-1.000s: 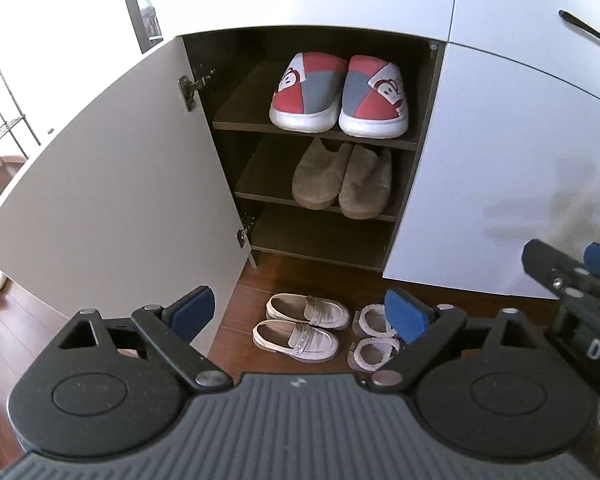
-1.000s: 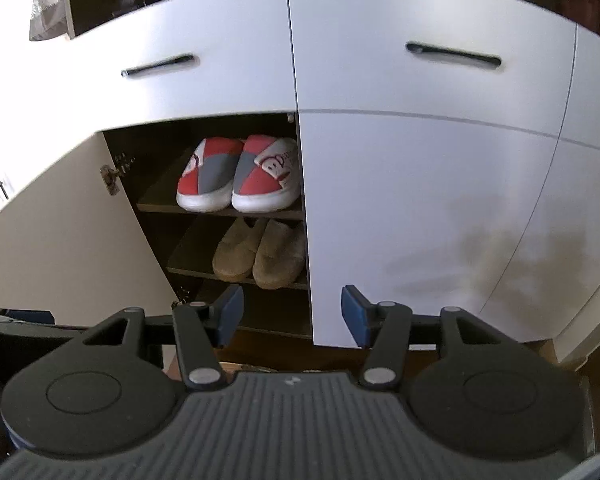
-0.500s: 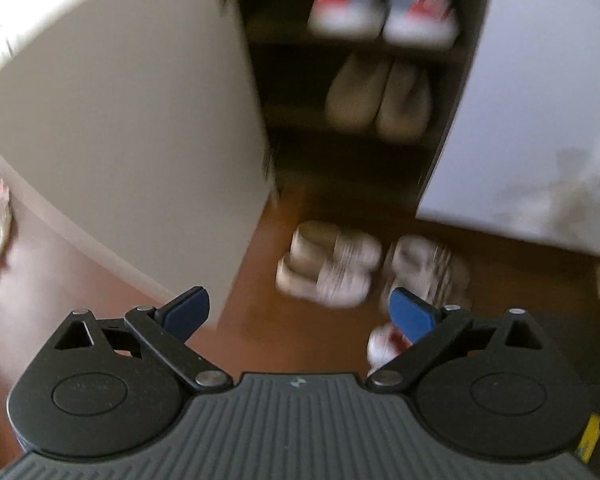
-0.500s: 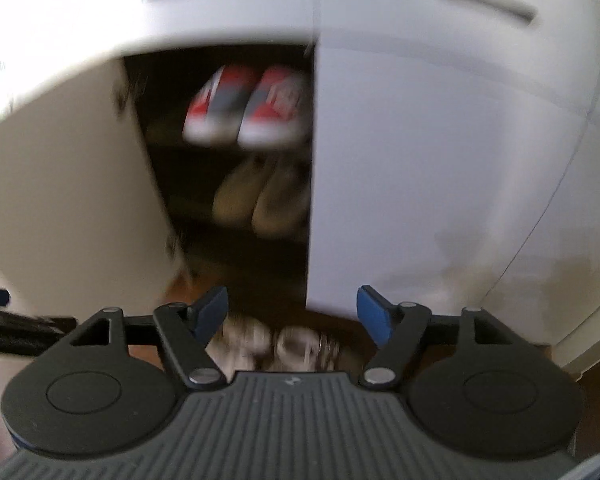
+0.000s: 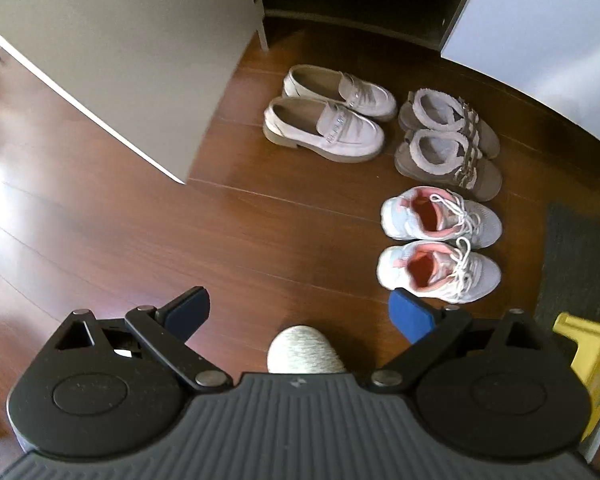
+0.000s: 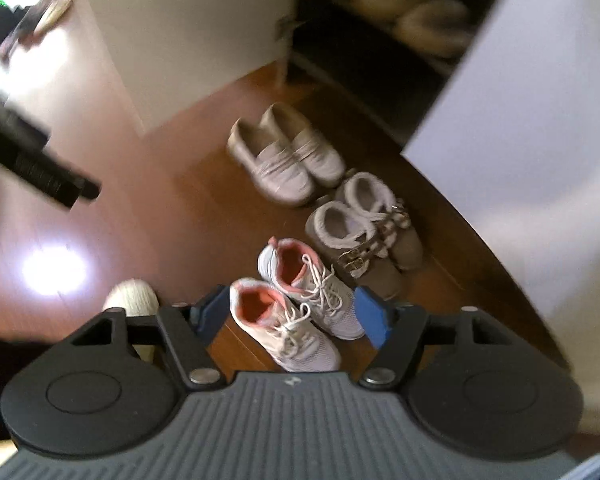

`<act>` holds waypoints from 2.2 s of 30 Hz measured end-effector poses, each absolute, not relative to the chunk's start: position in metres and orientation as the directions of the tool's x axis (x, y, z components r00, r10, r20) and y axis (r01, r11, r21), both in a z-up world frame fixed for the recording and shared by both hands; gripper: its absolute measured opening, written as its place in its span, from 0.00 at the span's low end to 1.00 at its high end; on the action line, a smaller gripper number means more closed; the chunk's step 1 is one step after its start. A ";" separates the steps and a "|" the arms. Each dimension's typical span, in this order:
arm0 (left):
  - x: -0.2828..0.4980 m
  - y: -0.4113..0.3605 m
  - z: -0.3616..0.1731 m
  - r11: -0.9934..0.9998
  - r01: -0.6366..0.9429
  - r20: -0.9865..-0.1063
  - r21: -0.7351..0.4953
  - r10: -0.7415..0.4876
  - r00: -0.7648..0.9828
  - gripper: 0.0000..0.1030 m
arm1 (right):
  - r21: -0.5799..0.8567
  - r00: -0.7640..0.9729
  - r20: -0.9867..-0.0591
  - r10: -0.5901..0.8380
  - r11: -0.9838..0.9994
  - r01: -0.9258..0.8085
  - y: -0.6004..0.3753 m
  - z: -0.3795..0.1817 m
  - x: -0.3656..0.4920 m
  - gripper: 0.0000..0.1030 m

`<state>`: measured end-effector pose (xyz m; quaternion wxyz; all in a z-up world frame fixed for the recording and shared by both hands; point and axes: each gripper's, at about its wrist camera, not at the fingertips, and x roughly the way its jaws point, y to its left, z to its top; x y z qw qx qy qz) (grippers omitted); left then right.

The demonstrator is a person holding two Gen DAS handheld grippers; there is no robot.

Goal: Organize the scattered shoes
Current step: 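Grasp the white-pink sneakers together by their heels with the right gripper, then lift the white-pink sneakers with the right gripper into the cabinet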

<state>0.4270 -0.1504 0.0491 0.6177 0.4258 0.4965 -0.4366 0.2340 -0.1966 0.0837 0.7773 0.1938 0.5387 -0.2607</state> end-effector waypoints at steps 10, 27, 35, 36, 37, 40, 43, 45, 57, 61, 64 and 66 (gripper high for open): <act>0.402 -0.150 -0.067 0.567 0.822 -0.980 0.058 -0.125 0.155 0.95 | -0.029 0.320 -0.944 -0.083 0.985 0.170 -0.216 -0.080 0.253 0.59; 0.407 -0.118 -0.163 0.694 0.707 -0.986 0.138 0.031 0.162 0.93 | -0.015 0.175 -0.984 -0.012 1.000 -0.016 -0.196 -0.257 0.310 0.23; 0.409 -0.136 -0.120 0.594 0.784 -0.978 0.182 0.027 0.207 0.94 | 0.225 0.269 -0.959 0.090 0.820 0.527 -0.255 -0.191 0.284 0.20; 0.408 -0.140 -0.109 0.574 0.797 -0.976 0.186 0.014 0.218 0.94 | 0.254 0.289 -0.953 0.093 0.764 0.592 -0.266 -0.179 0.280 0.20; 0.406 -0.144 -0.098 0.548 0.814 -0.972 0.193 -0.005 0.234 0.94 | 0.282 0.309 -0.947 0.094 0.705 0.651 -0.276 -0.167 0.275 0.20; 0.395 -0.165 -0.072 0.425 0.886 -0.964 0.185 -0.097 0.248 0.94 | 0.353 0.377 -0.925 0.050 0.480 0.803 -0.314 -0.123 0.263 0.20; 0.379 -0.197 -0.063 0.217 0.955 -0.940 0.201 -0.230 0.250 0.94 | 0.394 0.424 -0.905 -0.037 0.301 0.868 -0.358 -0.085 0.263 0.20; 0.372 -0.221 -0.071 0.106 0.968 -0.909 0.229 -0.334 0.252 0.94 | 0.410 0.445 -0.886 -0.130 0.230 0.883 -0.395 -0.062 0.272 0.20; 0.418 -0.374 -0.166 -0.046 0.977 -0.778 0.208 -0.613 0.137 0.93 | 0.344 0.364 -0.852 -0.377 0.122 0.931 -0.527 -0.087 0.355 0.21; 0.434 -0.404 -0.196 -0.037 0.988 -0.779 0.148 -0.620 0.093 0.93 | 0.290 0.298 -0.875 -0.382 0.079 0.954 -0.545 -0.109 0.365 0.20; 0.443 -0.411 -0.209 -0.050 0.991 -0.784 0.121 -0.617 0.065 0.93 | 0.271 0.277 -0.875 -0.397 0.073 0.960 -0.554 -0.119 0.371 0.21; 0.447 -0.413 -0.218 -0.055 0.990 -0.794 0.131 -0.603 0.071 0.94 | 0.262 0.268 -0.873 -0.407 0.073 0.962 -0.555 -0.120 0.375 0.21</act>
